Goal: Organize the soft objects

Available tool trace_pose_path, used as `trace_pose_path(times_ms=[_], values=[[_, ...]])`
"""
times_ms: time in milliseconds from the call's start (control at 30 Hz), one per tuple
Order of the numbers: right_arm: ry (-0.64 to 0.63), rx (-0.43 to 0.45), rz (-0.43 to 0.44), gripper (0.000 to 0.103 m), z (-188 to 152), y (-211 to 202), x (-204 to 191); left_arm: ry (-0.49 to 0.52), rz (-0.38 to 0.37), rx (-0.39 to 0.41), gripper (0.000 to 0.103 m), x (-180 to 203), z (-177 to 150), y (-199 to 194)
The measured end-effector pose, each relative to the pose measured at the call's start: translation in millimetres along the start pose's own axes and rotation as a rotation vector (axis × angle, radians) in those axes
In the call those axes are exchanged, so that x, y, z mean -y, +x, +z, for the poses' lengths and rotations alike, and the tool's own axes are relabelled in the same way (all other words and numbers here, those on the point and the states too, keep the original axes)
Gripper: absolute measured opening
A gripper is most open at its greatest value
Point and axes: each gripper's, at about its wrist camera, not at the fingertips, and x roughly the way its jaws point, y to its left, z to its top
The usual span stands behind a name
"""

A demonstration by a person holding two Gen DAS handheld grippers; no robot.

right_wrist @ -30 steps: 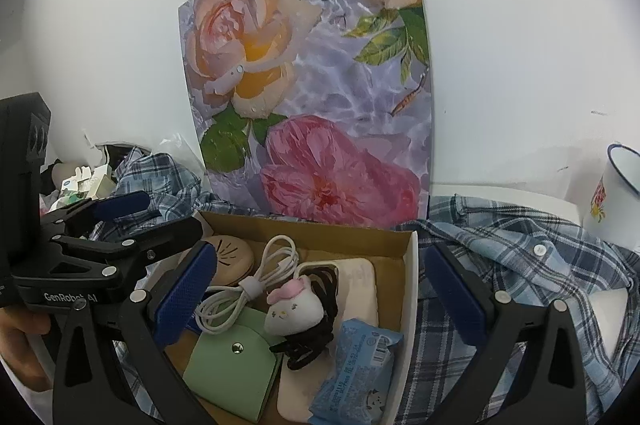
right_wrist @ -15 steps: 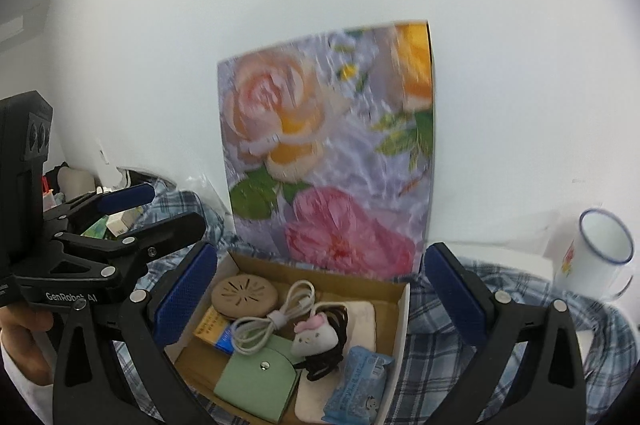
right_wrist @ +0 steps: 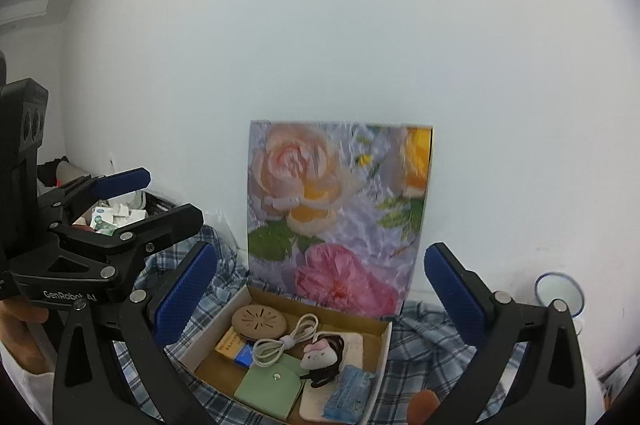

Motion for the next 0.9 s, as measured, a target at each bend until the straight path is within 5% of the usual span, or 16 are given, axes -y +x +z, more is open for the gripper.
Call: trace_pose_path(times_ms=[300,600,900], values=[[0.004,0.088,0.024,0.103,21.9,-44.5,-11.2,0.018,0.022,0.095,0.102,11.4,24.1,-56.8],[-0.046,0.19,-0.048,0.103,39.6,-94.7,-48.1,0.033,0.032,0.174,0.102,12.1,41.3,-110.5],[-0.097,0.196,-0.074,0.103,50.6,-119.4,-88.9,0.068,0.136,0.22,0.102,2.0,48.3,-162.0]])
